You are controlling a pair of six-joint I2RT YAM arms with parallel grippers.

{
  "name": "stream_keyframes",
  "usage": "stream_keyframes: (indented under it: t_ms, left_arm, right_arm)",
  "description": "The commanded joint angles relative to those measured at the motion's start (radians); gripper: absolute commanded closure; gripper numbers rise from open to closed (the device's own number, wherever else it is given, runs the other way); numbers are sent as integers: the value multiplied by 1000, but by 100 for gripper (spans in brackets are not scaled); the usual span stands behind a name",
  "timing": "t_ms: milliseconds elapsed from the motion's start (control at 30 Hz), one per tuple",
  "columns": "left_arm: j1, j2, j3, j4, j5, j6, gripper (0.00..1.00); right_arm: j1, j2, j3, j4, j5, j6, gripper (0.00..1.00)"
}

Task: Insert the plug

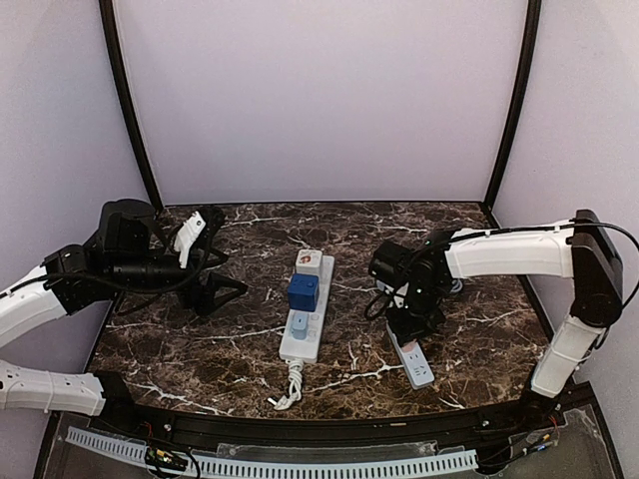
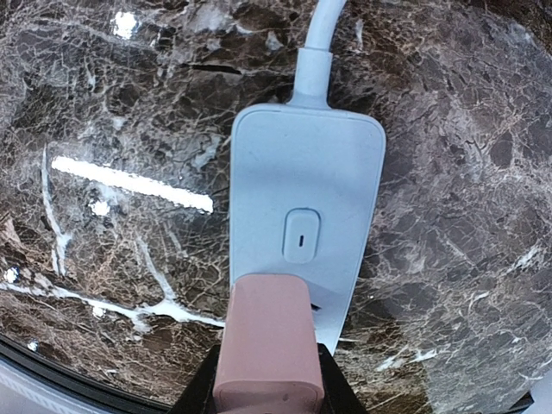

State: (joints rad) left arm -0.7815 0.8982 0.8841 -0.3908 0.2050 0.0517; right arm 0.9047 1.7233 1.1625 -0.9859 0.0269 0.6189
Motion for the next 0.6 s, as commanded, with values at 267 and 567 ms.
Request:
stream_keyframes:
  t_ms: [267, 567]
  left_arm:
    - [4, -24, 21, -27, -1, -1, 12]
    - [5, -28, 14, -28, -5, -10, 12]
  right_arm:
    - [11, 150, -104, 78, -34, -5, 100]
    - [10, 163, -77, 50, -39, -18, 100]
